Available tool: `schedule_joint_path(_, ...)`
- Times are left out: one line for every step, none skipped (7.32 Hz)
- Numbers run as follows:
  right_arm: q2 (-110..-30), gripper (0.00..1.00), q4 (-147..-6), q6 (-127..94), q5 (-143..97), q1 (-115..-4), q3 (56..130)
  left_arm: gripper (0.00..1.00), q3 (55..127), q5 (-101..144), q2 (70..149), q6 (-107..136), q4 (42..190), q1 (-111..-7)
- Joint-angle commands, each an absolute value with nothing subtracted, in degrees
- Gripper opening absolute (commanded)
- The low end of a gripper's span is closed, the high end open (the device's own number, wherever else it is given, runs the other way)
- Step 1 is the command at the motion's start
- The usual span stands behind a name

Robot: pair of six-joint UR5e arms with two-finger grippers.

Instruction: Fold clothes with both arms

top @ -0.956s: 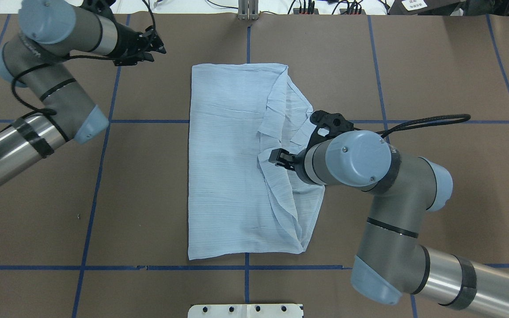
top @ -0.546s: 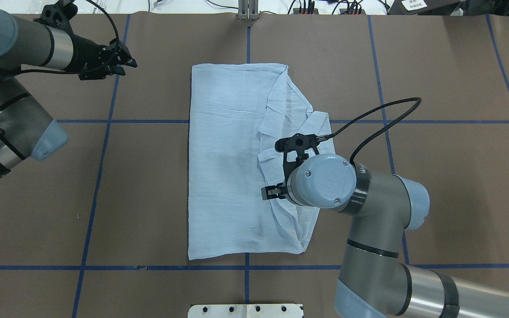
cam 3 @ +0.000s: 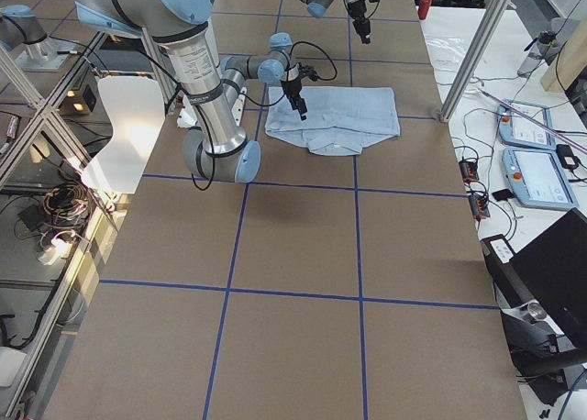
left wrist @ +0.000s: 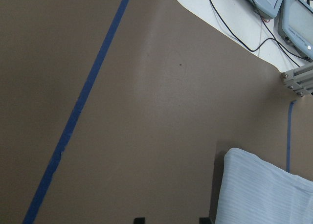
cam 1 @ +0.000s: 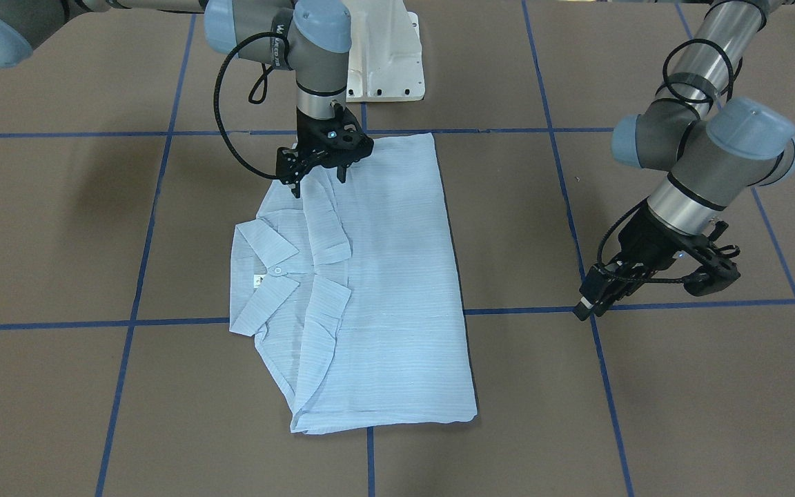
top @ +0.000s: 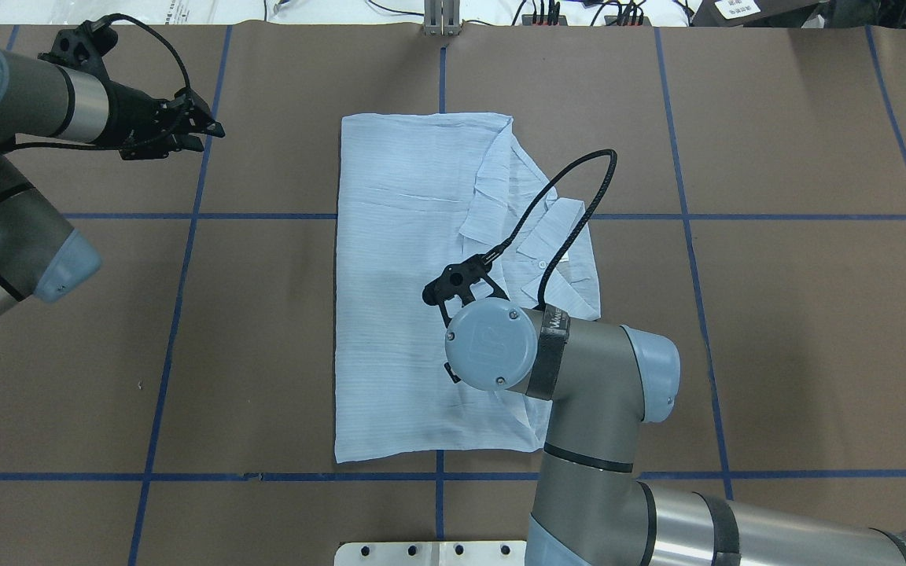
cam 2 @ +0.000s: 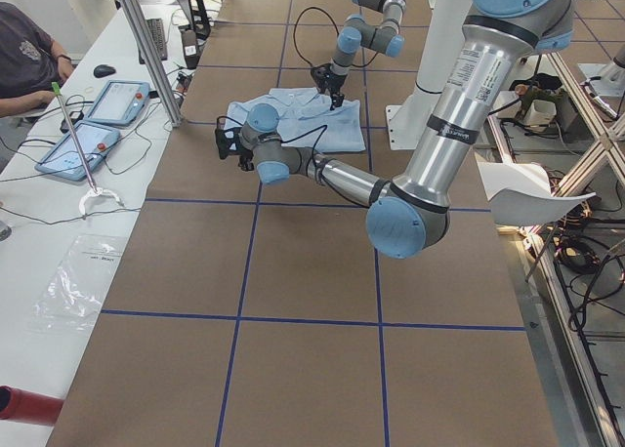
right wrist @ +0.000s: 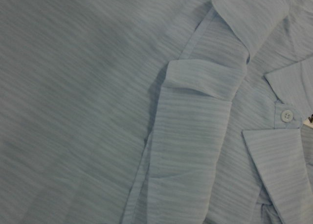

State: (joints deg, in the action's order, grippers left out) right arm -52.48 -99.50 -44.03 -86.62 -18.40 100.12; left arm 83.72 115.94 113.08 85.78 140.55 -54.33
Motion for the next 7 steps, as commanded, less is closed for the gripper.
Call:
schedule_joint_path(-52.12, 1.0, -101.69, -38.77, -85.78, -17.32, 98.88, 0.49, 83.58, 115.93, 112.94, 85.87, 140.71, -54.32)
schedule_joint_path(-52.03, 1.0, -101.69, -38.76, -85.69, -16.79, 98.44, 0.49, 83.58, 115.93, 112.77, 85.87, 140.63, -54.32)
schedule_joint_path(-52.21, 1.0, -101.78, -38.76, -85.61, -16.61, 98.0, 0.49, 83.58, 115.93, 112.5, 85.87, 140.8, -54.32)
schedule_joint_path(-52.12, 1.0, -101.69, -38.76, -85.69, -16.52, 97.65, 0.49, 83.58, 115.84, 112.5, 85.87, 140.8, -54.23)
schedule_joint_path(-52.03, 1.0, -101.69, -38.76, -85.61, -16.35, 97.56, 0.49, 83.58, 115.84, 112.5, 85.96, 140.8, -54.23)
schedule_joint_path(-52.21, 1.0, -101.78, -38.76, -85.61, -16.35, 97.47, 0.49, 83.58, 115.84, 112.5, 85.96, 140.8, -54.23)
schedule_joint_path(-52.29, 1.0, -101.78, -38.76, -85.69, -16.43, 97.38, 0.49, 83.76, 115.84, 112.5, 86.04, 140.8, -54.23)
